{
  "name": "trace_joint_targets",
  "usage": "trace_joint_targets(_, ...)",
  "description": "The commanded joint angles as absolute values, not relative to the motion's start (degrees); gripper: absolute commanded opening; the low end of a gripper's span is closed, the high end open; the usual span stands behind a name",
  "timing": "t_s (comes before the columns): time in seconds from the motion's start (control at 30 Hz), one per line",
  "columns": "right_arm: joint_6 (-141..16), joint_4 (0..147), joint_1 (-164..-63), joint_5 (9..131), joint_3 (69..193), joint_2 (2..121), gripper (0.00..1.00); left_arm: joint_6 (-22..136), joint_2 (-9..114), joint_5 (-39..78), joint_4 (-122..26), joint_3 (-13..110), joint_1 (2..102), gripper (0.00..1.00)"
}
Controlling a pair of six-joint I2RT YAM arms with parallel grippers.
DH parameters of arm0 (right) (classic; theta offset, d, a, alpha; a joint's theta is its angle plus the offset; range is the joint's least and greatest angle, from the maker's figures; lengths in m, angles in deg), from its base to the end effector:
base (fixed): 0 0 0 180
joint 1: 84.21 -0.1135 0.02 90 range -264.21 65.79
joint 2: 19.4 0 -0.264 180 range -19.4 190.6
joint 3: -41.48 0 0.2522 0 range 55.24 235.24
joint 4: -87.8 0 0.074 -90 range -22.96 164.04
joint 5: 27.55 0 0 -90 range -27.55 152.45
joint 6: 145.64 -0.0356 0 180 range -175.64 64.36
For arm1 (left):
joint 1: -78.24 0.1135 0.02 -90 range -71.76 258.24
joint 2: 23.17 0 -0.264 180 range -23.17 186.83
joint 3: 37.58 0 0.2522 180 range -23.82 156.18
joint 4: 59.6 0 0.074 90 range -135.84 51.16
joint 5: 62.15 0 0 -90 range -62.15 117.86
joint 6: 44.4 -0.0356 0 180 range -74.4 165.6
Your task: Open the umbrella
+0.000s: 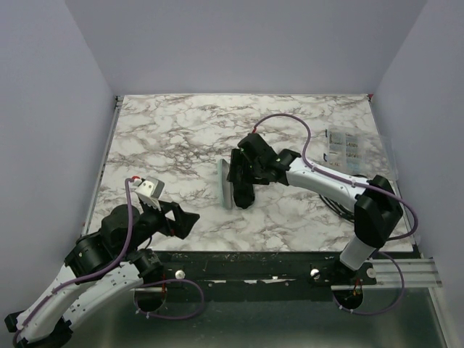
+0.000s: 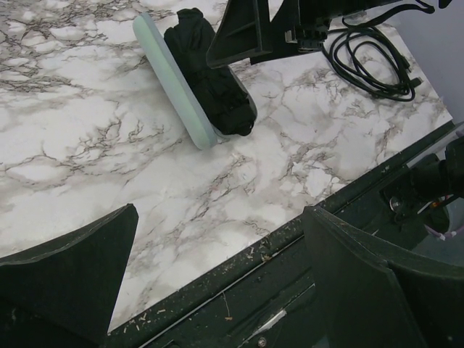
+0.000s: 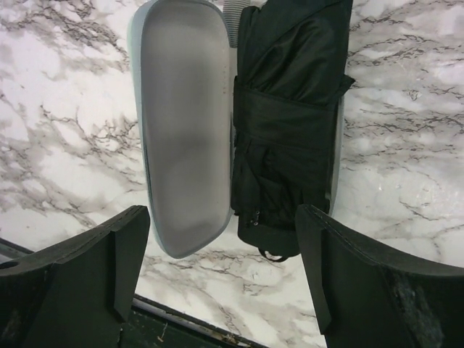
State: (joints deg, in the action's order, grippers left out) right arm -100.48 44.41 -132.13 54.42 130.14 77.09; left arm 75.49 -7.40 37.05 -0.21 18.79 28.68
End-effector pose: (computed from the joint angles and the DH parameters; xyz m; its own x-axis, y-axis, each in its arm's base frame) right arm 0.2504 0.2699 0.2563 -0.8473 0.1034 -0.5209 -0.1112 0.9246 0.3644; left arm 0.0437 -0.0425 0.3142 -0.5066 -0.1640 -0.8464 0.4621 0.7772 -0.4271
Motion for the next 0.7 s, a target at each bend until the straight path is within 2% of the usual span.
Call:
trace_joint_targets(0.0, -98.1, 45.6, -132.0, 50.3, 129.1, 79.3, 0.88, 75.8, -6.2, 38.6, 0.3, 18.3, 28.8, 0.99)
trace_joint_targets(0.27, -93.5, 48.5, -132.1, 48.5, 127.4, 82.2, 0.85, 76.3, -6.4, 40.5, 1.1, 18.3, 28.8, 0.99)
trace_joint_targets(0.57, -90.7, 44.9, -132.0, 50.1, 134.2, 90.1, 0.84, 76.7, -6.6, 42.5, 1.8, 18.5, 28.9, 0.99)
trace_joint_targets(0.67, -90.6, 42.5, -132.0, 50.3, 136.6, 90.9, 0.81, 76.4, -7.1, 42.4, 1.6, 18.5, 29.3, 0.99)
